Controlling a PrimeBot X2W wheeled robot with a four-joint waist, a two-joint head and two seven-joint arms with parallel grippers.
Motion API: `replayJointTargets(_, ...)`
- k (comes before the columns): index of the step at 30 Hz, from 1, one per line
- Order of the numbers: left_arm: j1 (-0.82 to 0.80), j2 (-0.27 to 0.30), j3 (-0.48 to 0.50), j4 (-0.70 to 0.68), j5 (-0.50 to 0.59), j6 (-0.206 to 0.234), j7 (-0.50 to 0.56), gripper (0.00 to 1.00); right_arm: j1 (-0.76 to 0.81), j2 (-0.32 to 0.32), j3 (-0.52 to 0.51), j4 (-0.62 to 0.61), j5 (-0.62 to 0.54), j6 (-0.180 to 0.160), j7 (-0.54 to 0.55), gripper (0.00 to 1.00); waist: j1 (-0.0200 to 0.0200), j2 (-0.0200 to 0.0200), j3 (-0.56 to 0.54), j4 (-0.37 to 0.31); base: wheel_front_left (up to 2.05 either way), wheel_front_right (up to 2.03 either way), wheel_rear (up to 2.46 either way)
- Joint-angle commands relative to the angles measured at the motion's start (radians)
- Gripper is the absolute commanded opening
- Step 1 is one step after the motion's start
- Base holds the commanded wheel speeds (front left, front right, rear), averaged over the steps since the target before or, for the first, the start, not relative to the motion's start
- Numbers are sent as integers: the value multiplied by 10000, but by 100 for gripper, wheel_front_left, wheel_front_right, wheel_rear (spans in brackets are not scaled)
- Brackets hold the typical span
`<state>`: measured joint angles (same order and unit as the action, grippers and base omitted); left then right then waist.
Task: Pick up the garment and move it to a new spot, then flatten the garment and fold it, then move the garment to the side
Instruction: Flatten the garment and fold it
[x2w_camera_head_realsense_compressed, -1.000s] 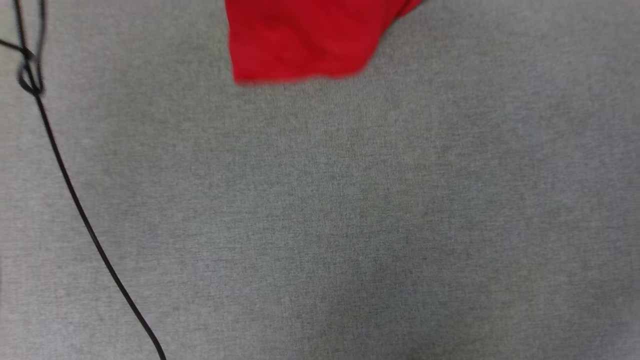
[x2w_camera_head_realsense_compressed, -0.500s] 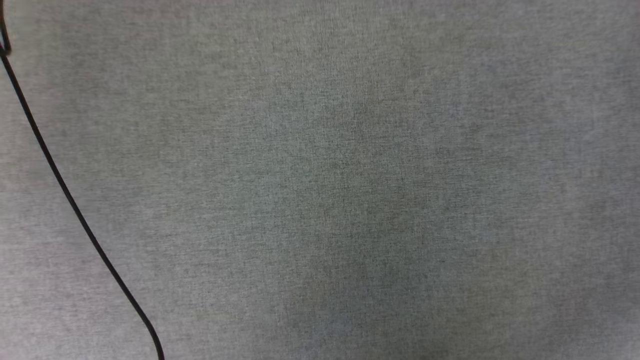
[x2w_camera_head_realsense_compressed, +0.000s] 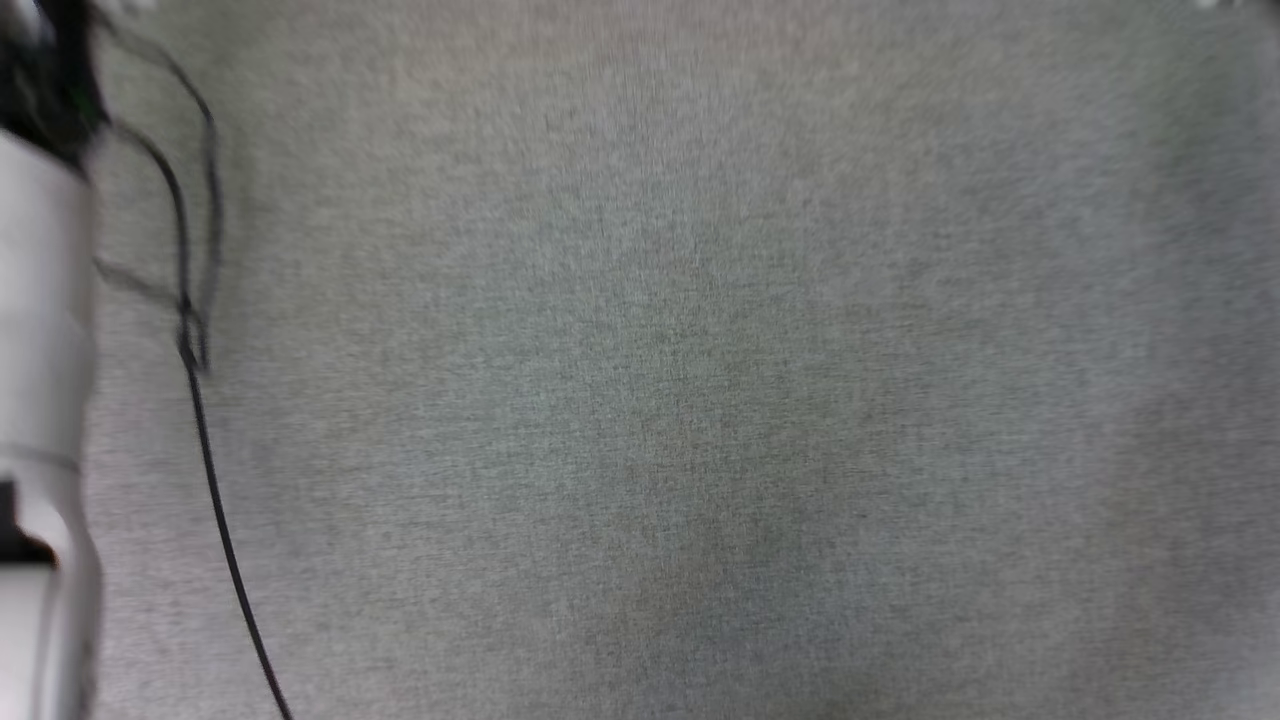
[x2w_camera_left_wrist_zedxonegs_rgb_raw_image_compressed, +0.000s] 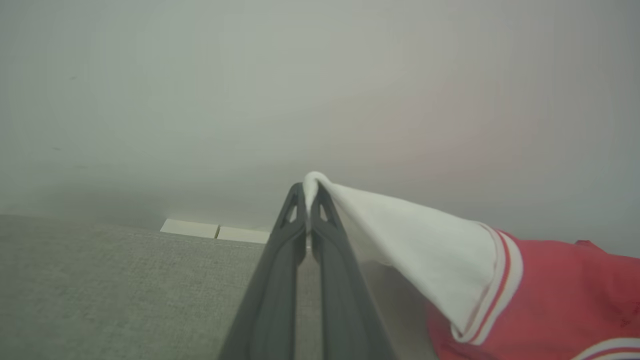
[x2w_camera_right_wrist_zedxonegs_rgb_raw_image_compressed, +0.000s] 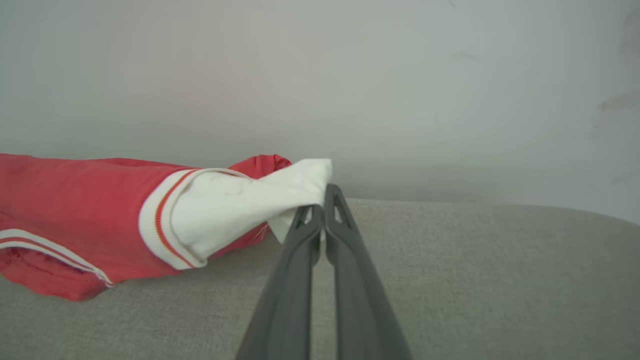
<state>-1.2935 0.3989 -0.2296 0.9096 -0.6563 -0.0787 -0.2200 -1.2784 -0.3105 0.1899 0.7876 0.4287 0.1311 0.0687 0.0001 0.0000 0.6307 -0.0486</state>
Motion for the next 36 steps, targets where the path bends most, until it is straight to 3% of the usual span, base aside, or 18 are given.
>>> replayJointTargets(1,723,-42,47,167,-131,-124,-191,0,728,-56,201,112,311,-7,-249,0,-1,0,-735,36,0,0,0)
replayJointTargets(11,4668,-184,759,-700,-404,-405,-466,0,4248,-490,1035,-143,1601,-8,-848,0,-1,0,-2906,162,0,0,0)
replayJointTargets(18,7601,-281,1494,-2354,-253,-111,-471,0,6464,-876,1128,-1103,2044,-10,-739,0,-1,0,-4137,218,0,0,0)
replayJointTargets(29,11136,-154,1820,-5491,-442,1022,136,0,9734,-880,-257,-3221,1762,-13,-22,0,-1,0,-4964,317,0,0,0)
replayJointTargets(36,13337,-145,2099,-7702,-663,1936,833,0,12553,97,-2225,-5373,1001,-13,980,0,-1,0,-5314,469,0,0,0)
